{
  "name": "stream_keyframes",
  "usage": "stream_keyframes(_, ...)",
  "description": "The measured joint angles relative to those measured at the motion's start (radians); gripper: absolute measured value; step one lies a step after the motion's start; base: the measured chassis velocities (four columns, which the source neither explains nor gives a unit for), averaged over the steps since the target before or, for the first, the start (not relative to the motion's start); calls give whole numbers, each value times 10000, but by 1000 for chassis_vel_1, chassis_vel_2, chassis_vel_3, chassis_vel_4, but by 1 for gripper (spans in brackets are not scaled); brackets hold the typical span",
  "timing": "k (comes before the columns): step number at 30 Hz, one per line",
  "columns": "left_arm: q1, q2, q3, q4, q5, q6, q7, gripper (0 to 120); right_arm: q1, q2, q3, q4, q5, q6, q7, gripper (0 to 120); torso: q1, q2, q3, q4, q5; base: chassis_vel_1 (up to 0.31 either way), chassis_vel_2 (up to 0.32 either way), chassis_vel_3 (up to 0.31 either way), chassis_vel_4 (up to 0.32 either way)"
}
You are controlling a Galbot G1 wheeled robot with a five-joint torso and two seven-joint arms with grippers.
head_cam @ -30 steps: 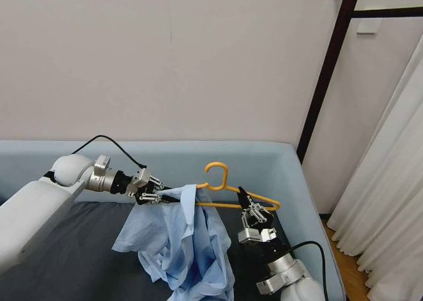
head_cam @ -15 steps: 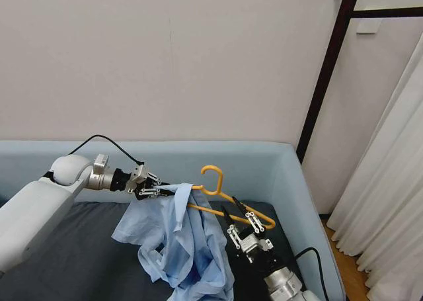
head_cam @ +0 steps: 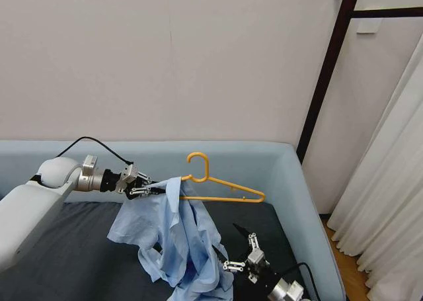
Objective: Pick up the clothes from the sofa and hang them on the clothes hanger.
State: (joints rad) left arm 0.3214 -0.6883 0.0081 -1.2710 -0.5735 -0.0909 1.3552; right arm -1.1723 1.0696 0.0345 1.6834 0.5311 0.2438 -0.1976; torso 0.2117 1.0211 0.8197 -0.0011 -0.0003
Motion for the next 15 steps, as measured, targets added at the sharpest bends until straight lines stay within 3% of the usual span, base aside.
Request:
stream_keyframes(3,-35,60,-9,-4,-16,-65,-12,6,300,163,-94,-66,3516,-1468,368,100,0,0,0,-1,1,0,0,0,0)
stream_keyframes(4,-35,60,-9,-4,-16,-65,-12,6,300,163,-94,-66,3516,-1468,368,100,0,0,0,-1,1,0,0,0,0)
stream_keyframes(6,-56,89,-15,2,-18,-112,-12,6,440,307,50,-110,5211,-2417,331,100,0,0,0,1,-1,0,0,0,0)
stream_keyframes(15,-135,-12,-36,98,47,-255,0,6,666,1103,149,-1201,5875,-3402,-1101,100,0,1,0,-1,0,0,0,0,0)
